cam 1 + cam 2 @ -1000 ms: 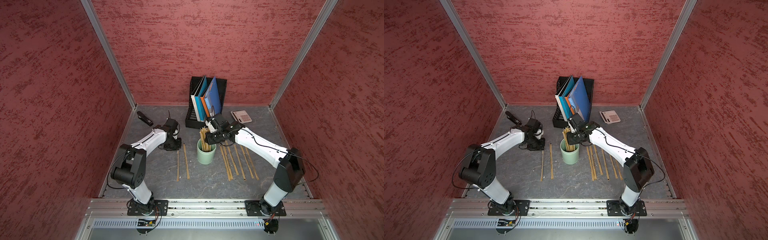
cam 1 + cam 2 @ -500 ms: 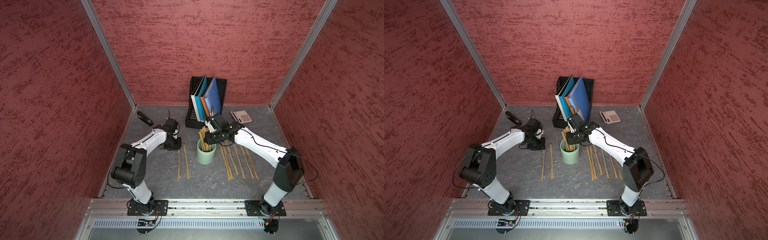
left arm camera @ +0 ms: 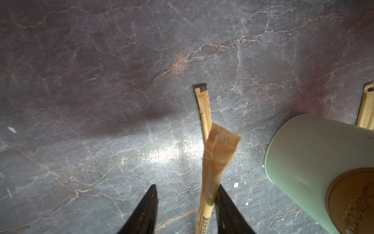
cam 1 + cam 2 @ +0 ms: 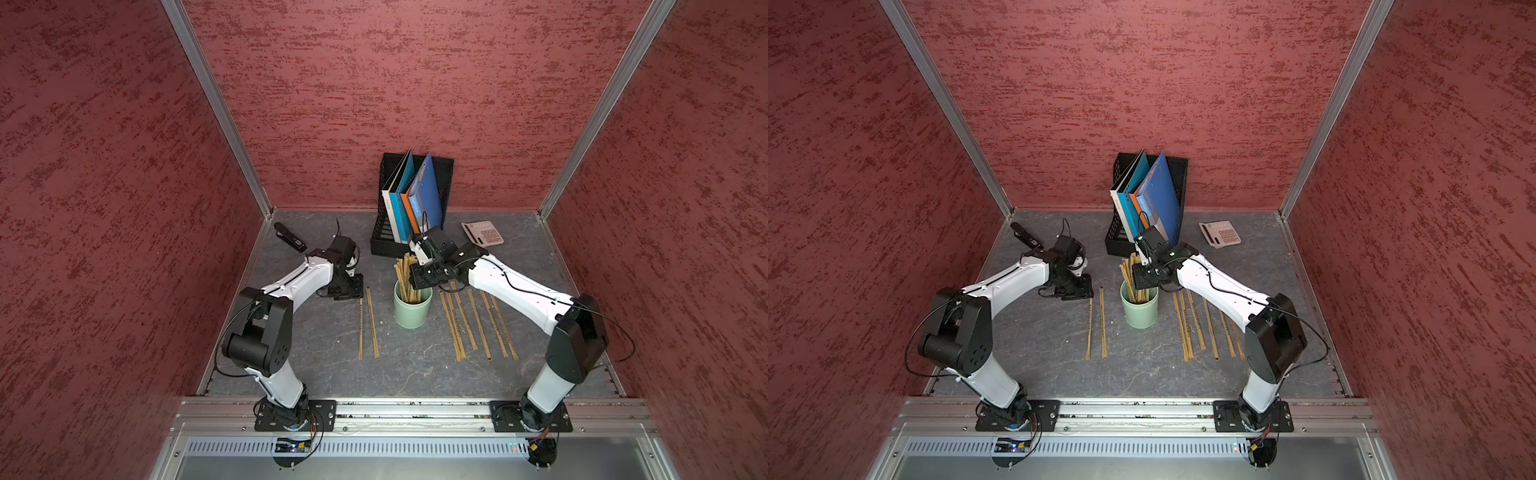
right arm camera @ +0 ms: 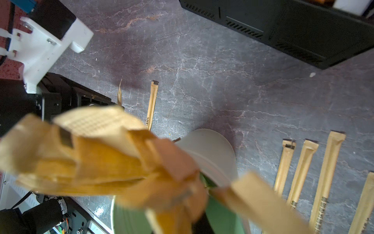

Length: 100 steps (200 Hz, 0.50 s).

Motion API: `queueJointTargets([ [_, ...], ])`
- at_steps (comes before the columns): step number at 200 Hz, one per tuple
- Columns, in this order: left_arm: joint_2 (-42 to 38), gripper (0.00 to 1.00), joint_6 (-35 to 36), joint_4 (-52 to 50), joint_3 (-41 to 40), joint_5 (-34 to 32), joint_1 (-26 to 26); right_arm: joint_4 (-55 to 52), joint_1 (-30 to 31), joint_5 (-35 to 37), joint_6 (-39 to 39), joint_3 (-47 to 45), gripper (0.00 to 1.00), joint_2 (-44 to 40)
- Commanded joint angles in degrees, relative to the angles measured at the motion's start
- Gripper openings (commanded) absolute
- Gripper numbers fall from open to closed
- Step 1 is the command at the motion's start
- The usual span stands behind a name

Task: Take the straws out of the storage container
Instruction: Pick up the straw from the container.

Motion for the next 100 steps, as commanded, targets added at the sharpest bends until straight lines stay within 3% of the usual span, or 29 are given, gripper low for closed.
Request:
queueJointTargets([
  [1, -0.1, 0.48, 0.2, 0.9, 1.4, 0.4, 0.3, 1.3, 0.2, 0.0, 0.3, 1.1, 0.07, -1.9],
  [100, -0.1, 0.48, 0.0, 3.8, 0.4, 0.5, 0.3, -4.5, 0.2, 1.3, -0.7, 5.0, 0.06, -12.0],
])
